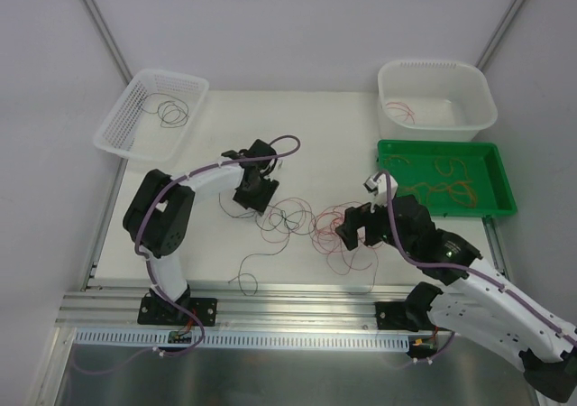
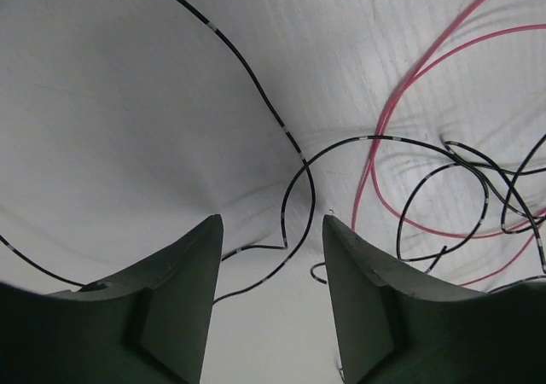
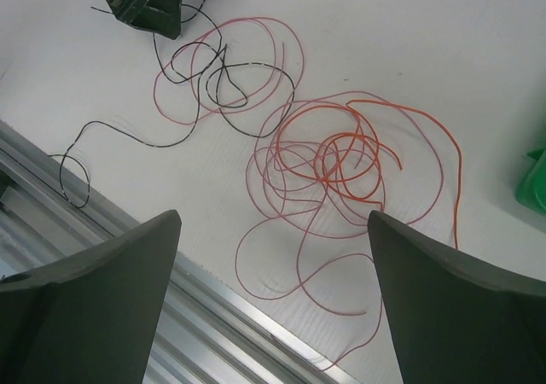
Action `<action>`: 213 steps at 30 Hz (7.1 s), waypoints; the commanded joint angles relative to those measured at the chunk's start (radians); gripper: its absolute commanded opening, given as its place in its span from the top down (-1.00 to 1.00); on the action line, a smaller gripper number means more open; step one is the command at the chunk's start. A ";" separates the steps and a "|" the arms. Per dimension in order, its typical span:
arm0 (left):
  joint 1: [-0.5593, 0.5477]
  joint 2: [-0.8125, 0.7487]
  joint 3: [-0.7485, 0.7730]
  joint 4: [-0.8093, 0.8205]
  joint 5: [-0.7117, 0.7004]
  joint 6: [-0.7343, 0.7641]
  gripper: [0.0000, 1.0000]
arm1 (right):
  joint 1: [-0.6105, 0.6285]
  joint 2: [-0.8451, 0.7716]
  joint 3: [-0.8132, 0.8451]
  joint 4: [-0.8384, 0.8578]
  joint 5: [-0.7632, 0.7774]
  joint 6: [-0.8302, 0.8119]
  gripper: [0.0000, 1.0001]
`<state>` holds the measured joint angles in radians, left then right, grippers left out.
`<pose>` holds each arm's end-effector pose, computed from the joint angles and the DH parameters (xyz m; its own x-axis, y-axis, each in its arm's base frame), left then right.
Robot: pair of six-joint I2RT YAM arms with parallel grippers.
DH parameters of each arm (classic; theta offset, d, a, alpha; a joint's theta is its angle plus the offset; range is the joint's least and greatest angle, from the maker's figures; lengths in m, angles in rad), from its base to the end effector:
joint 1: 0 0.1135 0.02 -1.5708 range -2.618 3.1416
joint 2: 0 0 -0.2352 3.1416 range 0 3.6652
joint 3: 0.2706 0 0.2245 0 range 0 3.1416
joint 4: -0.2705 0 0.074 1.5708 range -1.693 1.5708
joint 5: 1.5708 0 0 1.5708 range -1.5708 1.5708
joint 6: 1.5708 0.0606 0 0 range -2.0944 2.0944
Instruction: Untangle the cables
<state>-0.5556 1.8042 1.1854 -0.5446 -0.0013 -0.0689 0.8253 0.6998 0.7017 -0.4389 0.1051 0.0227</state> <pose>0.2879 -0.1786 0.1421 -0.8144 0.4246 -0.3955 0.4721 0.8812 -0.0261 0.1254 0.1264 0.2686 -0.3021 -0.2939 -0.9068 -0.6595 0.7513 -0.0238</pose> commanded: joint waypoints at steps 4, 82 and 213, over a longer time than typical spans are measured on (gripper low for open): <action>-0.015 0.056 0.056 -0.025 -0.065 0.027 0.27 | 0.005 -0.074 -0.018 -0.060 0.067 -0.015 -0.93; -0.385 -0.166 0.037 -0.054 -0.376 -0.666 -0.63 | 0.008 -0.164 -0.091 -0.115 0.028 0.148 -0.94; 0.028 -0.497 -0.159 -0.023 -0.032 -0.118 -0.98 | 0.001 0.806 0.128 0.213 -0.045 0.138 0.02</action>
<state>-0.5240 1.3518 1.0313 -0.5735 0.0296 -0.2134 0.8143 1.4479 0.7338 -0.2806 0.0219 0.1516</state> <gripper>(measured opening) 0.992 0.521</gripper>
